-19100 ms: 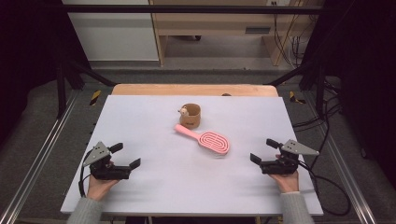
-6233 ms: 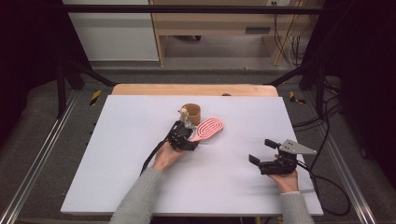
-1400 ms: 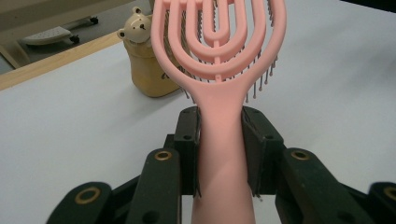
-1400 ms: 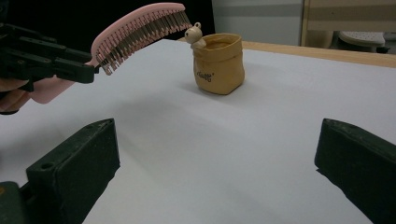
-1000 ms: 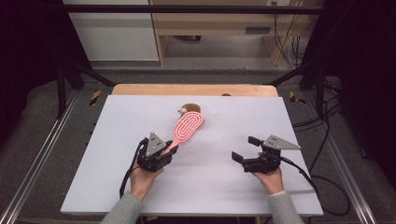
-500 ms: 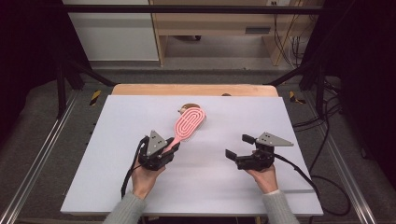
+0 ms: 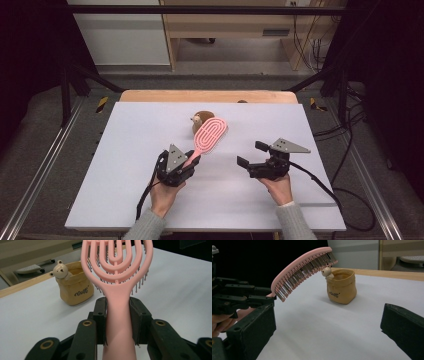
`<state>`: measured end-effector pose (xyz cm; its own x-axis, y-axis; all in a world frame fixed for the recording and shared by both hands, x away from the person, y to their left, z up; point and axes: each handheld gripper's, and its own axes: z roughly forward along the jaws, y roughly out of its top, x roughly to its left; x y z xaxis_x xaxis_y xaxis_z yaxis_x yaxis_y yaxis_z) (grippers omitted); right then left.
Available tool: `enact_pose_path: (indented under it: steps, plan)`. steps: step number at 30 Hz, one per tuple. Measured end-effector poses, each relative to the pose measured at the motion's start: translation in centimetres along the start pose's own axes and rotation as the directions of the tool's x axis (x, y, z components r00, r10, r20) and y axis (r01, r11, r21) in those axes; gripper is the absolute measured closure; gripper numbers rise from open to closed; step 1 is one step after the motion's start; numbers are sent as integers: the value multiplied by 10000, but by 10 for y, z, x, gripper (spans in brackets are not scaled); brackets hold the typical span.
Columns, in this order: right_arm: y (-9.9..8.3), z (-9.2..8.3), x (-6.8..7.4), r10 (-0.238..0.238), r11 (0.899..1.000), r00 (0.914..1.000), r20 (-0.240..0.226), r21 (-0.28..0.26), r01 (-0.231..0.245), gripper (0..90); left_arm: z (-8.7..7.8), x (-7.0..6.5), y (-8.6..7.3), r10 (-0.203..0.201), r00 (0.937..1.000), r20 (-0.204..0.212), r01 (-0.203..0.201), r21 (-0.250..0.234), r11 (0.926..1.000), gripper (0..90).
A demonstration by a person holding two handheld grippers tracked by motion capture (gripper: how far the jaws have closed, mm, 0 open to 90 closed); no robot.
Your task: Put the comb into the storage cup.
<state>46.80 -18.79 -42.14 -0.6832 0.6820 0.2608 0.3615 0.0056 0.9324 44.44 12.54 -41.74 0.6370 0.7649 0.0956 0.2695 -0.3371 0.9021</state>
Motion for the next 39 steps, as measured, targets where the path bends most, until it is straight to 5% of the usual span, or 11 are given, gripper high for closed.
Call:
enact_pose_path:
  steps: [22, 39]
  plan:
    - [4, 28, 15, 755, 9971, 9971, -18, 103, -755, 18, 8, -3, -21, -703, 9975, -54, 702, -198, 9973, 692]
    - [9, 37, 21, 863, 9962, 9963, 47, 127, -863, 18, 17, -17, -19, -565, 9984, 59, 566, -240, 9981, 692]
